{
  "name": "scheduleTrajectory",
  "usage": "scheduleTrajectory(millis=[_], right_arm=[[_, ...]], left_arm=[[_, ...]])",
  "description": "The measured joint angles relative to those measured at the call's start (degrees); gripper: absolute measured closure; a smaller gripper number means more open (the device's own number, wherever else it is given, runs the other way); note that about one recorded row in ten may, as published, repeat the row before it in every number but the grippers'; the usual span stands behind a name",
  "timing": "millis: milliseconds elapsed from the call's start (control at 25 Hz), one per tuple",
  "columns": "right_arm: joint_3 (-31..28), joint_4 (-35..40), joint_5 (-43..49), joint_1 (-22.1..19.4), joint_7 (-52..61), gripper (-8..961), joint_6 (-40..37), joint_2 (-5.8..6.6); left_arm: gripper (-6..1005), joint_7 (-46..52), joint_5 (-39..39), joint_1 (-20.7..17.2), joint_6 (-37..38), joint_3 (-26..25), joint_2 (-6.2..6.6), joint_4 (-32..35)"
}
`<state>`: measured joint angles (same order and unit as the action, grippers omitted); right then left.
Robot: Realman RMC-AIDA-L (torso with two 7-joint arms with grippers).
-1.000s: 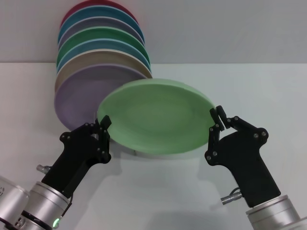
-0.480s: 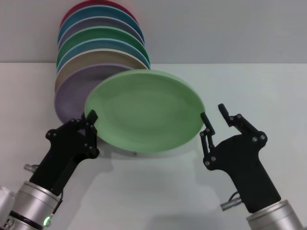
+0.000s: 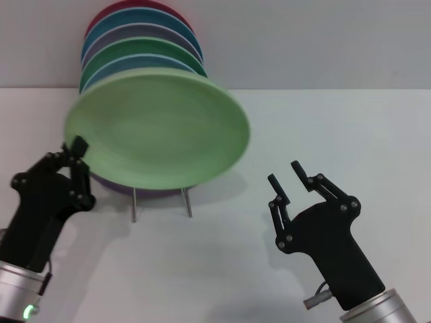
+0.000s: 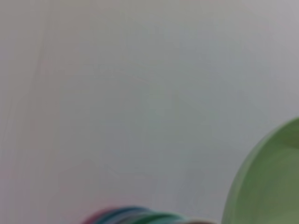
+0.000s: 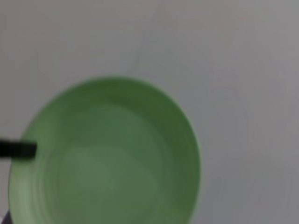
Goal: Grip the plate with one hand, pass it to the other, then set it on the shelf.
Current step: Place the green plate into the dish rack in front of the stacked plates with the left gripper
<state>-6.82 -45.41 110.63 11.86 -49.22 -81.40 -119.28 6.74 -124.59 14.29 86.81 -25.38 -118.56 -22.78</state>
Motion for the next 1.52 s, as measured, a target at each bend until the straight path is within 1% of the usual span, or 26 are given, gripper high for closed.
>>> scheduleTrajectory(millis=[40,240,520,600,760,1120,1520], right_arm=[[-0.2,0.4,-0.2,0.1,0.0,664,0.3,-0.02],[-0.8,1.2,-0.4,0.3,0.0,665,0.5,-0.09],[-1.1,1.9,-0.4,0.7,0.0,666,0.9,-0.15],[-1.2,1.9,-0.4,0.7,0.0,666,0.9,-0.14],[-1.5,2.1,-0.4,0.7,0.0,667,0.9,-0.05],[-3.2,2.9,-0.4,1.0,0.0,661,0.9,0.01],[-3.8,3.6,-0.4,1.8,0.0,652,1.0,0.01]], left_arm=[[923,0.0,0.0,0.1,1.7,-0.7,-0.01,1.3],[917,-0.9,-0.2,0.6,3.0,-2.5,-0.01,3.0],[909,-3.7,-0.4,1.9,3.2,-3.0,0.03,4.5],[906,-5.6,-0.5,2.7,2.6,-3.0,-0.05,5.3],[901,-6.3,-0.5,3.2,1.7,-3.1,-0.15,5.9],[890,-6.3,-0.1,3.0,-2.8,-3.1,-0.33,6.5],[878,-6.3,-0.1,2.6,-5.8,-2.8,-0.33,7.3]])
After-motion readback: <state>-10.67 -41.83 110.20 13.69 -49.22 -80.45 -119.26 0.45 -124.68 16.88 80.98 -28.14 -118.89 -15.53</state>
